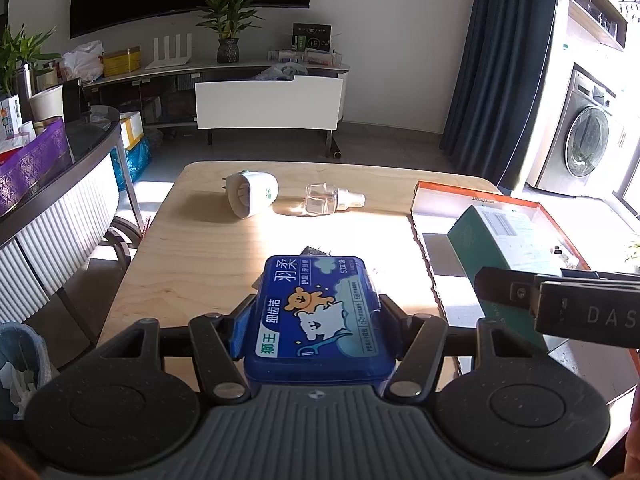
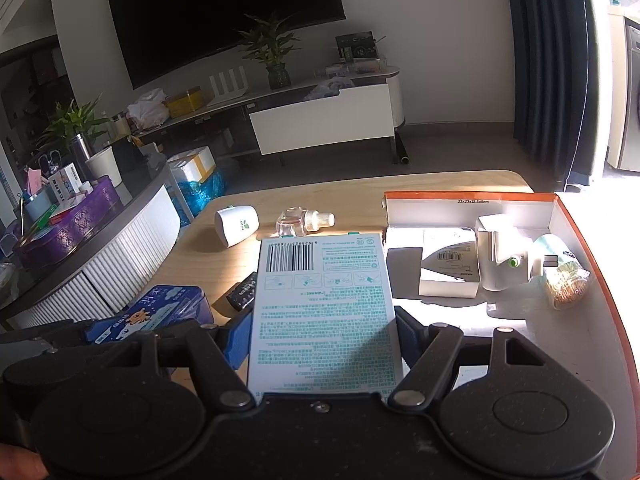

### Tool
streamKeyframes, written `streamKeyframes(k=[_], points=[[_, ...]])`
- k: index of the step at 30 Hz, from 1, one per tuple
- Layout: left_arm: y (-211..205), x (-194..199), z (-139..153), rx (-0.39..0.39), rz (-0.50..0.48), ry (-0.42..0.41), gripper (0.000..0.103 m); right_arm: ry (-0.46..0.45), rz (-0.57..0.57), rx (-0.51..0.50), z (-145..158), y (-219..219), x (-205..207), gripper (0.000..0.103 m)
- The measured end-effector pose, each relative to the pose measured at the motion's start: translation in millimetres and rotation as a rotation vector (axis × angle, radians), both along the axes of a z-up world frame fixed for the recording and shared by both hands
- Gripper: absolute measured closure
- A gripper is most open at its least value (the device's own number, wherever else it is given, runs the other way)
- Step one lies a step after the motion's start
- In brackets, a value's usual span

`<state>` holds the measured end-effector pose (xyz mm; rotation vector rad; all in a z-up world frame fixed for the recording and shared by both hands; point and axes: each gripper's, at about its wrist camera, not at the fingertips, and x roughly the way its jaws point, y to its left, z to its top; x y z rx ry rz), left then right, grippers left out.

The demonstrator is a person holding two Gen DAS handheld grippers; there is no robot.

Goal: Organize rigid objects
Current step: 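Lift and carry the tissue pack and medicine box with both grippers toward the cardboard box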

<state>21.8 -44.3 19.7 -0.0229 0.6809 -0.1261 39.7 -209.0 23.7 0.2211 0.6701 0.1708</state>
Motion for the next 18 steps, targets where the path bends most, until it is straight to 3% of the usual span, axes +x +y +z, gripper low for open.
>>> streamKeyframes(k=[18], points=[[-22, -5, -1, -0.007, -0.055, 0.017, 0.04, -0.001, -0.041, 0.015, -1, -21, -6, 0.018]])
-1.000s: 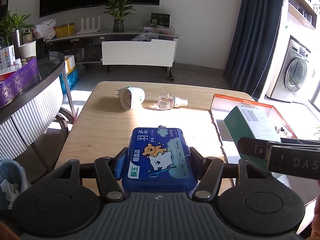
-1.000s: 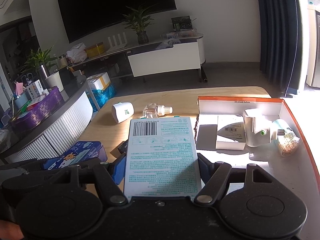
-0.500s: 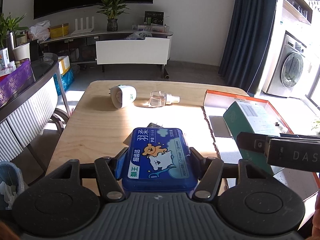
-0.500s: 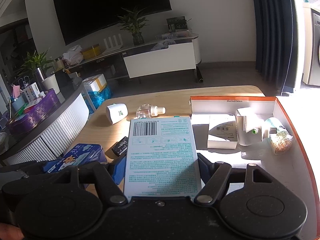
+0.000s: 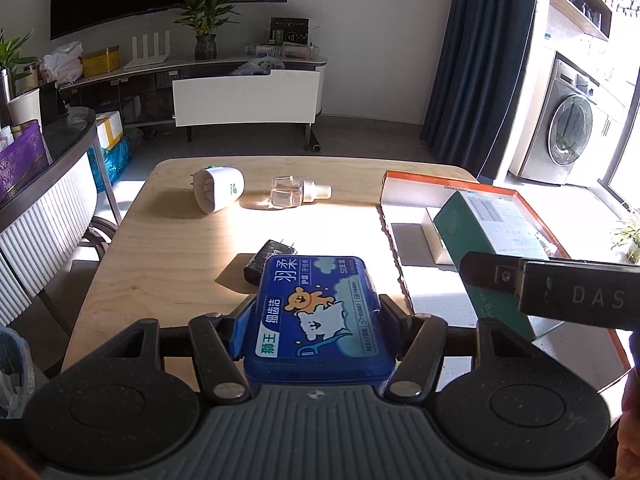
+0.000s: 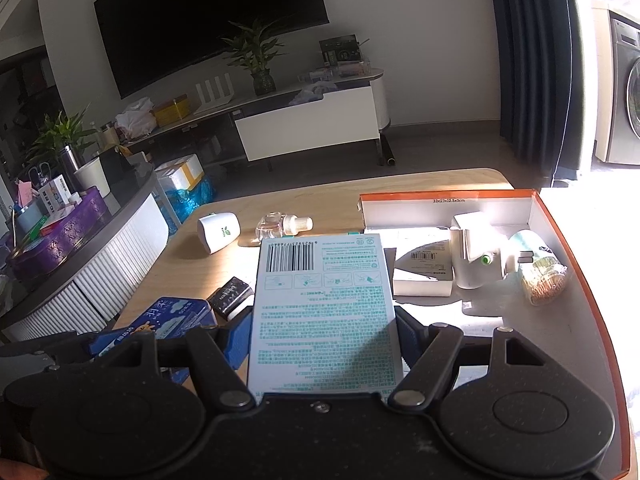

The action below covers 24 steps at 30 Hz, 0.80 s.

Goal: Organize rigid objects
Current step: 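Lift and carry the tissue pack and medicine box with both grippers toward the cardboard box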

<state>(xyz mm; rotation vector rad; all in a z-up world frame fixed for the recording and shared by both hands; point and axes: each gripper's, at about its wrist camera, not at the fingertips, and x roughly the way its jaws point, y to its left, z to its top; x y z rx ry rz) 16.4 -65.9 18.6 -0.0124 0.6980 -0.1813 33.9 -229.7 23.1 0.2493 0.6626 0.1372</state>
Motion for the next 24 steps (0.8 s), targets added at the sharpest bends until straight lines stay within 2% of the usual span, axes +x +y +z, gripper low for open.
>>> streamKeyframes(k=[24], points=[[-41, 5, 1, -0.011, -0.103, 0.005, 0.04, 0.002, -0.098, -0.008, 3, -37, -11, 0.018]])
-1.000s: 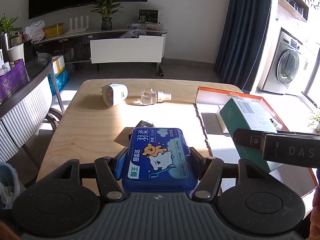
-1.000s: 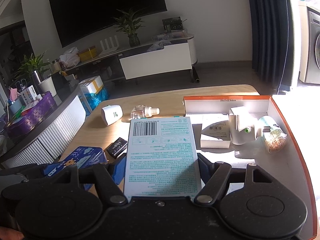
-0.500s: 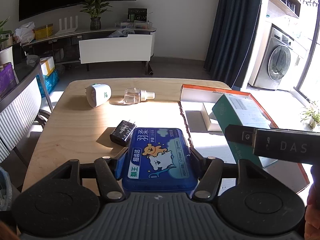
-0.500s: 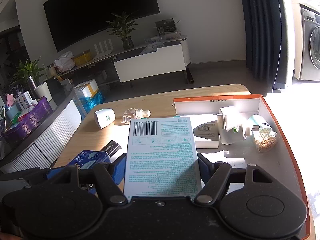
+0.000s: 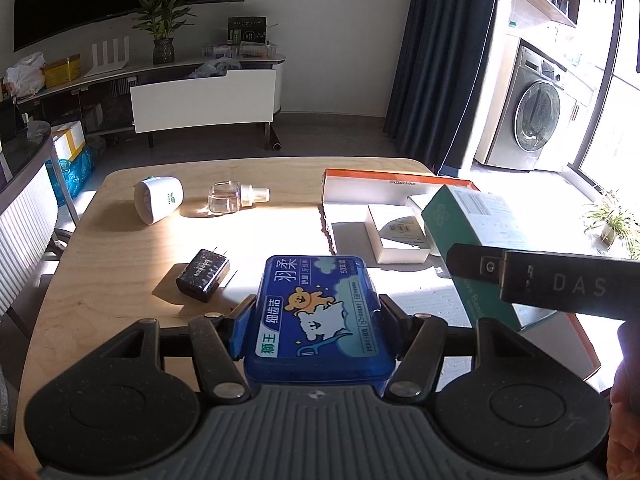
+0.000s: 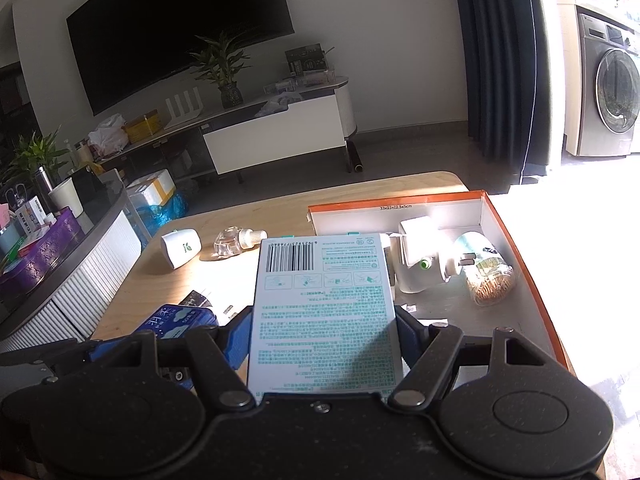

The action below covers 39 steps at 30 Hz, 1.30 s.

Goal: Organize rigid objects
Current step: 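Lift and carry the tissue pack and medicine box with both grippers toward the cardboard box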

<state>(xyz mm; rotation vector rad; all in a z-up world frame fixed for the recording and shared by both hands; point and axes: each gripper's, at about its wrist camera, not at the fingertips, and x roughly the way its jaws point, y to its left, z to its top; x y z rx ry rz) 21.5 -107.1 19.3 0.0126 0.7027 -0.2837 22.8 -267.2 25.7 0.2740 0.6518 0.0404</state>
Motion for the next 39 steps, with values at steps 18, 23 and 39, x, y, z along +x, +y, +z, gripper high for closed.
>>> streamKeyframes(k=[18, 23, 39], points=[[-29, 6, -2, 0.005, -0.079, 0.0, 0.04, 0.017, -0.061, -0.078, 4, -31, -7, 0.018], [-38, 7, -2, 0.006, -0.097, 0.0, 0.04, 0.024, -0.07, -0.114, 4, -38, -7, 0.018], [-62, 9, -4, 0.004, -0.145, 0.011, 0.04, 0.041, -0.078, -0.173, 5, -57, -5, 0.018]])
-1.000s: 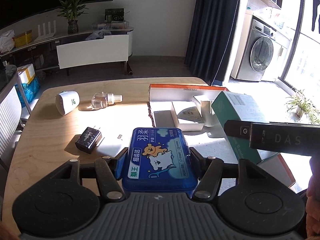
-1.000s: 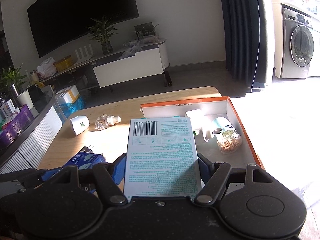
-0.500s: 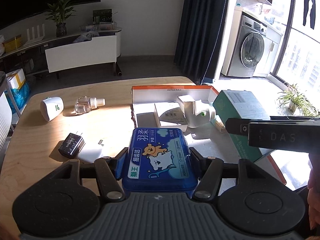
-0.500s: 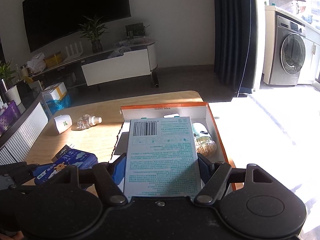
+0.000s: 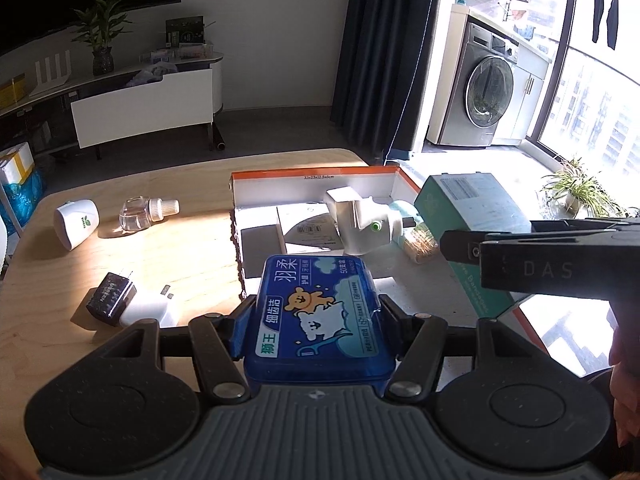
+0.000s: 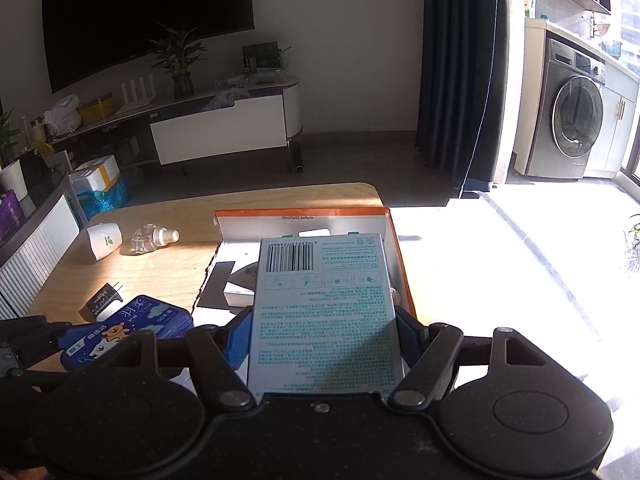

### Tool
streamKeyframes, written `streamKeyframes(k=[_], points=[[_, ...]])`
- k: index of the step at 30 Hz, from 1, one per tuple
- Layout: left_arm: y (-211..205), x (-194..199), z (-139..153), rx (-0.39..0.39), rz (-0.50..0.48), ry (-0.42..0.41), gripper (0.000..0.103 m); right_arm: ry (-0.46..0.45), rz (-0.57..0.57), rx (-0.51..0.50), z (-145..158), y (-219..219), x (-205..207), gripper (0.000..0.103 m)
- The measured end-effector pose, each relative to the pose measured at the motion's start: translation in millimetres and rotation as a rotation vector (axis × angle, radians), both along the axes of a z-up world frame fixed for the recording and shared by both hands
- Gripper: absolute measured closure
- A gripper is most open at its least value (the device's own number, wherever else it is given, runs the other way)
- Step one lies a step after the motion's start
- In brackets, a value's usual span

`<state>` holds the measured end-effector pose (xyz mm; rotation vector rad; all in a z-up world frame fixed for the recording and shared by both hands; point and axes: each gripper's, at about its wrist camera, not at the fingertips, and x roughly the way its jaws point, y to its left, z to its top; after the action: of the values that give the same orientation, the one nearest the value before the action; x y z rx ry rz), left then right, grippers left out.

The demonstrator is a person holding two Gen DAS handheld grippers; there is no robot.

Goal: Organize rigid objects
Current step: 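Lift and carry the tissue pack and medicine box with both grippers toward the cardboard box, then lower the medicine box and tissue pack with both grippers into the cardboard box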

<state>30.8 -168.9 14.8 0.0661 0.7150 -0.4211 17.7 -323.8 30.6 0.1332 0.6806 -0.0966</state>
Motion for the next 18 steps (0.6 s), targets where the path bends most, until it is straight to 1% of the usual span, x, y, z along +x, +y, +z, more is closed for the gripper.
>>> streamKeyframes(k=[10, 18], points=[[-13, 4, -4, 0.004, -0.015, 0.008, 0.04, 0.016, 0.006, -0.04, -3, -11, 5, 0.018], [-20, 9, -7, 0.007, -0.026, 0.013, 0.04, 0.025, 0.002, -0.041, -8, -16, 10, 0.018]])
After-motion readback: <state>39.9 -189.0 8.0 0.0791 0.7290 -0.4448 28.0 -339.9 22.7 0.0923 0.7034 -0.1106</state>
